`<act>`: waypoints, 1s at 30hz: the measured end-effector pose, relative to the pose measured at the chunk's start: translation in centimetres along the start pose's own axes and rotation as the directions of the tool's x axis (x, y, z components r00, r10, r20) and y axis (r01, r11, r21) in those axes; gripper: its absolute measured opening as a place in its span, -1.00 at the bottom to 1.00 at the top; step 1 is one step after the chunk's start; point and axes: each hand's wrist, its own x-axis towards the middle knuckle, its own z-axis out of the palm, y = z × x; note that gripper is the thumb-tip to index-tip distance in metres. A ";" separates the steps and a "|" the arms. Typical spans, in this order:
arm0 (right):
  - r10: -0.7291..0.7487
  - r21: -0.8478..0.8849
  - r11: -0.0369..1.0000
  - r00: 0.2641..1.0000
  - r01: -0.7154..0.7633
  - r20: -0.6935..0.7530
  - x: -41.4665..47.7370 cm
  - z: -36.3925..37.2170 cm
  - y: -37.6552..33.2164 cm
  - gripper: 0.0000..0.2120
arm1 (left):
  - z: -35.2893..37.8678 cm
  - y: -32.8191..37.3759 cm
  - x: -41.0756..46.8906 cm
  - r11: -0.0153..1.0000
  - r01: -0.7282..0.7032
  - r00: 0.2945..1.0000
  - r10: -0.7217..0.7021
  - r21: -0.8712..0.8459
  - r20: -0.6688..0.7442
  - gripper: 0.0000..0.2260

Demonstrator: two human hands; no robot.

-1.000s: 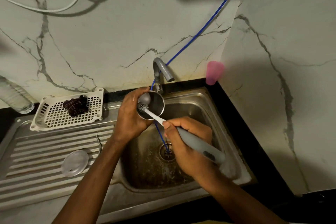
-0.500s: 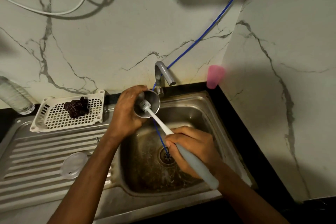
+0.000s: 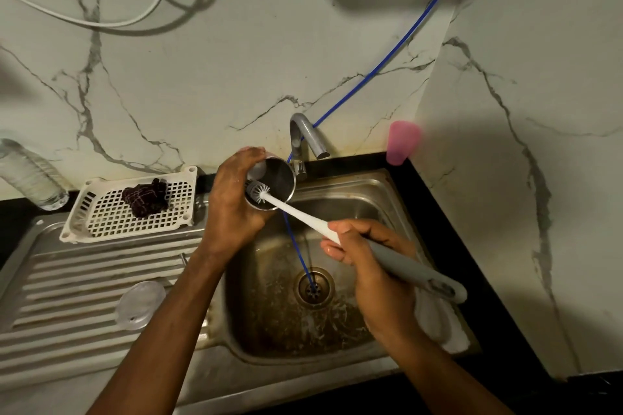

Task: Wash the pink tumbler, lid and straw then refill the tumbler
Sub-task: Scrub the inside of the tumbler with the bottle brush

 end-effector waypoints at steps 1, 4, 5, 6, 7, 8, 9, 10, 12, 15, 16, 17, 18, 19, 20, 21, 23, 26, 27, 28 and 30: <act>0.051 0.090 0.995 0.999 -0.049 -0.017 0.0 0.1 -0.2 -0.96 | -0.1 0.0 0.2 1.000 -0.022 1.000 0.022 0.010 -0.004 -0.31; 0.045 0.081 0.996 0.999 -0.046 0.005 0.0 -0.1 -0.6 -0.90 | -0.2 -0.1 0.4 0.998 -0.051 0.999 0.051 0.020 0.007 -0.32; -0.008 0.010 1.000 0.999 0.008 0.040 0.2 -0.4 -0.6 -0.90 | -0.3 -0.2 0.4 0.998 -0.056 0.998 0.056 0.024 0.022 -0.33; -0.094 -0.085 0.991 0.990 0.103 0.107 0.4 -0.8 -0.6 -0.91 | -0.3 -0.3 0.3 0.998 -0.056 0.998 0.055 0.031 0.039 -0.33; -0.198 -0.188 0.952 0.955 0.240 0.219 0.7 -1.3 -0.5 -0.92 | -0.3 -0.4 0.2 0.998 -0.053 0.997 0.051 0.040 0.056 -0.33; -0.282 -0.273 0.880 0.891 0.388 0.356 1.1 -1.9 -0.3 -0.91 | -0.3 -0.5 0.1 0.998 -0.049 0.996 0.046 0.048 0.072 -0.33; -0.329 -0.334 0.789 0.813 0.516 0.479 1.4 -2.4 -0.2 -0.91 | -0.4 -0.5 0.0 0.997 -0.046 0.996 0.041 0.056 0.084 -0.34; -0.356 -0.378 0.692 0.746 0.615 0.562 1.7 -2.7 -0.1 -0.91 | -0.4 -0.6 -0.1 0.997 -0.046 0.995 0.040 0.062 0.094 -0.35; -0.405 -0.449 0.504 0.661 0.738 0.631 1.9 -3.2 0.3 -0.89 | -0.4 -0.5 0.0 0.997 -0.046 0.994 0.040 0.059 0.104 -0.38; -0.483 -0.471 0.401 0.618 0.786 0.620 1.6 -3.5 0.8 -0.87 | -0.4 -0.1 0.3 0.999 -0.024 0.996 0.021 0.039 0.092 -0.42; -0.505 -0.462 0.392 0.606 0.796 0.615 1.7 -3.6 0.8 -0.87 | -0.3 0.1 0.3 1.000 -0.014 0.996 0.011 0.028 0.091 -0.42; -0.520 -0.454 0.383 0.594 0.805 0.614 1.7 -3.7 0.8 -0.86 | -0.2 0.3 0.2 1.000 -0.005 0.996 0.003 0.015 0.094 -0.42; -0.528 -0.451 0.374 0.586 0.810 0.615 1.8 -3.8 0.7 -0.85 | -0.2 0.5 0.2 1.000 0.005 0.995 -0.005 0.004 0.101 -0.42; -0.526 -0.454 0.374 0.588 0.809 0.614 1.7 -3.9 0.6 -0.85 | 0.0 0.6 0.1 1.000 0.015 0.994 -0.015 -0.005 0.109 -0.42; -0.518 -0.461 0.392 0.605 0.796 0.605 1.6 -3.8 0.4 -0.86 | 0.1 0.6 -0.1 1.000 0.021 0.993 -0.020 -0.010 0.114 -0.43; -0.508 -0.464 0.425 0.629 0.777 0.588 1.4 -3.6 0.2 -0.88 | 0.2 0.5 -0.3 1.000 0.022 0.993 -0.021 -0.012 0.117 -0.43; -0.485 -0.447 0.533 0.692 0.719 0.535 1.3 -3.3 -0.4 -0.94 | 0.5 0.3 -0.9 1.000 0.012 0.991 -0.009 -0.021 0.132 -0.44; -0.443 -0.406 0.691 0.794 0.598 0.416 1.3 -2.8 -1.6 -0.94 | 1.0 0.2 -2.0 0.998 0.041 0.992 -0.035 -0.042 0.118 -0.41; -0.406 -0.406 0.739 0.836 0.538 0.369 1.1 -2.6 -1.8 -0.89 | 1.1 0.1 -2.3 0.996 0.077 0.993 -0.073 -0.046 0.089 -0.38; -0.356 -0.401 0.787 0.876 0.469 0.327 0.9 -2.3 -2.0 -0.85 | 1.2 0.0 -2.5 0.992 0.114 0.992 -0.111 -0.054 0.054 -0.35; -0.279 -0.346 0.866 0.923 0.360 0.264 0.3 -1.8 -2.0 -0.84 | 1.2 -0.4 -2.8 0.986 0.143 0.990 -0.144 -0.083 -0.006 -0.29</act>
